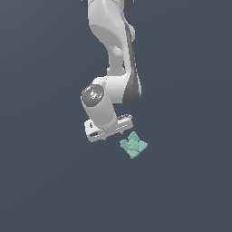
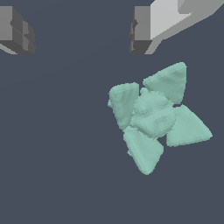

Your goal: Pick up the object and move it to a goal position.

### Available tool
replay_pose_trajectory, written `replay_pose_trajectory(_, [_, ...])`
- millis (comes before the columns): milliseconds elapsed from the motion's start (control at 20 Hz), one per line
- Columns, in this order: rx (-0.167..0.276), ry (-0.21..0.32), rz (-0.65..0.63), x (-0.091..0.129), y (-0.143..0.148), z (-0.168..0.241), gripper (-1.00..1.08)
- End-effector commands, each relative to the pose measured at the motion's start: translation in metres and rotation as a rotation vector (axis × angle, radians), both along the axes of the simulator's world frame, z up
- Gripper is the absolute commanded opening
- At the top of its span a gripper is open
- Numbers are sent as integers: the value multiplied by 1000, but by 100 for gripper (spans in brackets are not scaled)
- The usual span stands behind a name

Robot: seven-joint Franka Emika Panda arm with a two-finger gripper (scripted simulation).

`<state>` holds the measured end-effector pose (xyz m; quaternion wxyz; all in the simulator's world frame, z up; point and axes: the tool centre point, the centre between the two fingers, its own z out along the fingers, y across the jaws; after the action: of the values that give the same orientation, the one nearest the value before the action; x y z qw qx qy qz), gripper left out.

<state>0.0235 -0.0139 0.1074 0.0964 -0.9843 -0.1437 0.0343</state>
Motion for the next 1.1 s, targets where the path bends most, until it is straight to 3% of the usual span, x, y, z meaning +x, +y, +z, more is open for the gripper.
replay_pose_trajectory(0, [42,4,48,7,3,-6,68])
replay_pose_trajectory(550, [237,26,275,35,24,-31,68])
replay_pose_trajectory(1050, [376,47,443,51,46,-47,68])
